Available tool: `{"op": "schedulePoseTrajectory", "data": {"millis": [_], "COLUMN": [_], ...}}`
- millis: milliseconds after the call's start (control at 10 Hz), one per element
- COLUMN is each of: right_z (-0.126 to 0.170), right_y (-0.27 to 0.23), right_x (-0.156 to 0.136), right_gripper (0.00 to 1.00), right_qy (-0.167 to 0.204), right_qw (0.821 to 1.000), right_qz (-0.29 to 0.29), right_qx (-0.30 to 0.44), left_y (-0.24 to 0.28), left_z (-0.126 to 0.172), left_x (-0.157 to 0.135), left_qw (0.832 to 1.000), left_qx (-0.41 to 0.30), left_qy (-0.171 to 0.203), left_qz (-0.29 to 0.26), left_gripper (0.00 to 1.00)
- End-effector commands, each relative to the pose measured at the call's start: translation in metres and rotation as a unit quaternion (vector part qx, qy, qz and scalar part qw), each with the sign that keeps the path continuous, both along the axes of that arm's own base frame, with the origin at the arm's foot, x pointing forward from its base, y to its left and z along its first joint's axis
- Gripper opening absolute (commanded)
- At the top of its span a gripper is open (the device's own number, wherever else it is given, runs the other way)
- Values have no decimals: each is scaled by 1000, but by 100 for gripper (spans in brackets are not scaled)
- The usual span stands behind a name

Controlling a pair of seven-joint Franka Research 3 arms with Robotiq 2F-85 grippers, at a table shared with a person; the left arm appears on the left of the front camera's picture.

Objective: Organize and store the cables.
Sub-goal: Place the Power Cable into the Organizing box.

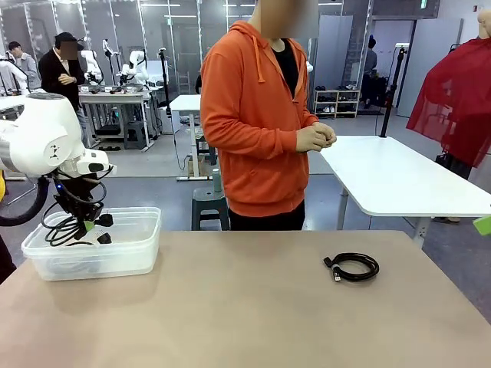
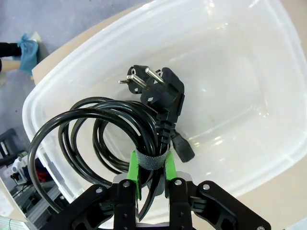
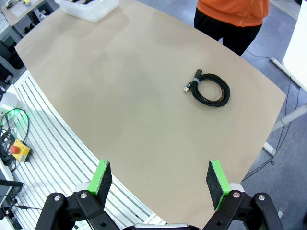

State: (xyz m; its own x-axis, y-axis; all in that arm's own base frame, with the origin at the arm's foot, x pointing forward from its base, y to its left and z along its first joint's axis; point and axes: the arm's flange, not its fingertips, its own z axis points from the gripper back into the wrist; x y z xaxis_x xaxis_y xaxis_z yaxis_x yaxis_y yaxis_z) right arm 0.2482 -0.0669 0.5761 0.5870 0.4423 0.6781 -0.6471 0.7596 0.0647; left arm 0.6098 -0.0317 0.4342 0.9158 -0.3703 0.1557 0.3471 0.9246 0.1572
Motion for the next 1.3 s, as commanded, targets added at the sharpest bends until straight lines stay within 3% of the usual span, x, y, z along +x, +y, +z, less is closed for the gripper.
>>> {"op": "schedulePoseTrajectory", "data": {"millis": [0, 200, 300, 400, 500, 600, 700, 800, 900, 1000, 1100, 1200], "right_z": [0, 0, 0, 0, 0, 0, 0, 0, 0, 0, 0, 0], "right_y": [0, 0, 0, 0, 0, 0, 0, 0, 0, 0, 0, 0], "right_x": [0, 0, 0, 0, 0, 0, 0, 0, 0, 0, 0, 0], "right_gripper": [100, 100, 100, 100, 100, 100, 100, 100, 100, 100, 100, 100], "right_qy": [1, 1, 1, 1, 1, 1, 1, 1, 1, 1, 1, 1], "right_qw": [1000, 1000, 1000, 1000, 1000, 1000, 1000, 1000, 1000, 1000, 1000, 1000], "right_qz": [-5, -5, -5, -5, -5, -5, -5, -5, -5, -5, -5, -5], "right_qx": [-4, -4, -4, -4, -4, -4, -4, -4, -4, -4, -4, -4], "left_y": [-2, -2, -3, -5, -6, -7, -8, -8, -7, -6, -4, -4], "left_z": [-5, -16, -20, -19, -17, -15, -12, -8, -4, -3, -2, -2], "left_x": [20, 28, 29, 28, 26, 24, 20, 17, 15, 13, 11, 10], "left_qw": [1000, 999, 999, 998, 998, 998, 998, 998, 997, 997, 997, 997], "left_qx": [-3, -14, -9, 1, 4, 6, 4, -2, -7, -12, -16, -16], "left_qy": [0, 22, 26, 31, 35, 36, 33, 30, 28, 29, 29, 31], "left_qz": [23, 31, 40, 47, 54, 57, 58, 63, 66, 68, 70, 74], "left_gripper": [24, 24, 36, 37, 49, 49, 59, 47, 68, 56, 76, 64]}}
